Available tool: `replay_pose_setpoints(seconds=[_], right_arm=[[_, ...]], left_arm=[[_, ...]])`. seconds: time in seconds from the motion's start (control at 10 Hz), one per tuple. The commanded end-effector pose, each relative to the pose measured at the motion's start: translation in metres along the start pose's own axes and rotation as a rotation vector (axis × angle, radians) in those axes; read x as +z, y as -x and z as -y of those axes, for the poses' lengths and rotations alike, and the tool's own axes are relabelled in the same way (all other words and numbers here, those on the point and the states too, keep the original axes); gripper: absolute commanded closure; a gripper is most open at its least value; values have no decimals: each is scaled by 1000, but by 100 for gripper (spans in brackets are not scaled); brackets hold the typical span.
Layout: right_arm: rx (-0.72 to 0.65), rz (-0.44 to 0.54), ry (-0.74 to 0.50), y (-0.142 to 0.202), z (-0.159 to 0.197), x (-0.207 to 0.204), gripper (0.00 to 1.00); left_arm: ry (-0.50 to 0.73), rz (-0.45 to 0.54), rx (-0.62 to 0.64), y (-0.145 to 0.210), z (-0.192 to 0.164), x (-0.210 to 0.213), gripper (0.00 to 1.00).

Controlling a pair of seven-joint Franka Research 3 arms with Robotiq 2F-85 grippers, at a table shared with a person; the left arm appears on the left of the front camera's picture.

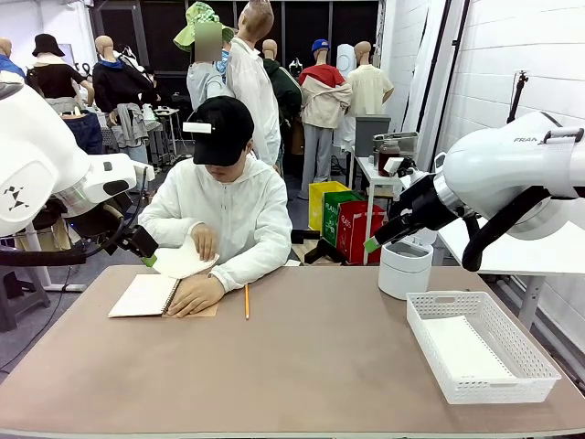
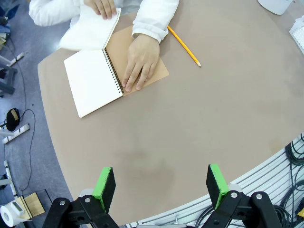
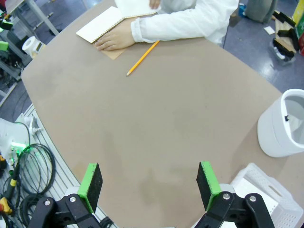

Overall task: Sort the paper based on its condition.
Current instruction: If a person hands you a paper, place it in the Organizing basket , and if it's crumpled, put it in the Trash can.

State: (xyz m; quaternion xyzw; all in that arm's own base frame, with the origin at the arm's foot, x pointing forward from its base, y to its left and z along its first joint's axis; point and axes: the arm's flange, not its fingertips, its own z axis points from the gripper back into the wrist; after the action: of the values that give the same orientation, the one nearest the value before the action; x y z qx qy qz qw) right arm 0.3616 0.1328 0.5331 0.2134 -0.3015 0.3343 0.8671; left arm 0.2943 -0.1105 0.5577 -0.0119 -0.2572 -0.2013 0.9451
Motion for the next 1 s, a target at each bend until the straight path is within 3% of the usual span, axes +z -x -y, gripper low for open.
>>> replay_pose_setpoints(seconds=[0.0,0.9], right_arm=[[-5,3,-7,-1,0,0,0],[-5,3,-7,-1,0,0,0]], left_arm=[[2,1,0,0,0,0,0],[2,1,0,0,0,0,0]])
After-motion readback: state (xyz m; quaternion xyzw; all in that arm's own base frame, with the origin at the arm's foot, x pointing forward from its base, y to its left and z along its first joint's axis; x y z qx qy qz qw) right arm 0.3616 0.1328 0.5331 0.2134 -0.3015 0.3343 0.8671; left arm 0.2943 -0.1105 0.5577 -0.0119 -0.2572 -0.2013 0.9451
